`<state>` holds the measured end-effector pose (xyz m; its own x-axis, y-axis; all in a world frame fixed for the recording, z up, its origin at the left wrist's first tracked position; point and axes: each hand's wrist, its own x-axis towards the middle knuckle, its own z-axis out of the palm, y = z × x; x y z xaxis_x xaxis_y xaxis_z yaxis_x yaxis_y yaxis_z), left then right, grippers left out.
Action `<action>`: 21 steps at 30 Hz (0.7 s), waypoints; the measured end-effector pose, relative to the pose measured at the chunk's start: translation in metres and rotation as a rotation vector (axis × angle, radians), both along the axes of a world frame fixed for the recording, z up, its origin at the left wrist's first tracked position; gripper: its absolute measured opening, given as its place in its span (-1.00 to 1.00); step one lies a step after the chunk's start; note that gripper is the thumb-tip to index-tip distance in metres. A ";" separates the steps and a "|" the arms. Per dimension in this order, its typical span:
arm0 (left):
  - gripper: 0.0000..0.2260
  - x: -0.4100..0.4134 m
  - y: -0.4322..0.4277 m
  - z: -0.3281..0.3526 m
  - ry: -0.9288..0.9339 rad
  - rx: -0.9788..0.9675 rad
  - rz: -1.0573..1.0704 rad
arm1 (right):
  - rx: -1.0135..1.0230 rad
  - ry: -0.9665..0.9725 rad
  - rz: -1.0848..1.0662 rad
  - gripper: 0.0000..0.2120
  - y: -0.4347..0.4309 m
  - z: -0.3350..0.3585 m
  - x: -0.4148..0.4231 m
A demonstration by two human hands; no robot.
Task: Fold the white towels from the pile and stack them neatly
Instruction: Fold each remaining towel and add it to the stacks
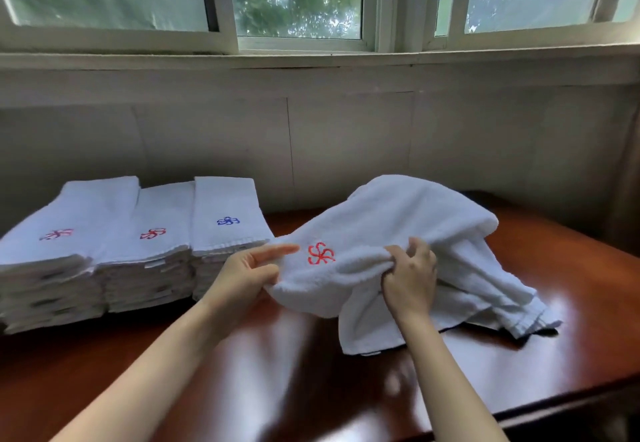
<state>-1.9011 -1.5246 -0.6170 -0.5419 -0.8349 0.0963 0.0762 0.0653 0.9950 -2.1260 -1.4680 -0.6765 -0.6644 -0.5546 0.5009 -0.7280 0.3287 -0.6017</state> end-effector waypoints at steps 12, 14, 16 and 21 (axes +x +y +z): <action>-0.81 0.114 -0.019 -0.049 -0.181 0.263 0.240 | 0.250 -0.166 1.118 -0.88 0.030 -0.020 0.147; -0.65 0.124 -0.019 -0.067 -0.351 0.185 0.214 | 0.409 -0.131 1.220 -0.87 0.030 -0.028 0.165; -0.61 0.132 -0.022 -0.077 -0.436 0.083 0.320 | 0.568 -0.131 1.288 -0.85 0.028 -0.026 0.166; -0.74 0.178 -0.049 -0.073 -0.510 -0.215 0.854 | 0.552 -0.295 1.069 -0.76 0.019 -0.013 0.136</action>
<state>-1.7226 -1.5741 -0.6898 0.2087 -0.9543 0.2139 -0.5096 0.0806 0.8567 -1.9900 -1.4495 -0.6893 0.2037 -0.9770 -0.0634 -0.6470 -0.0857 -0.7576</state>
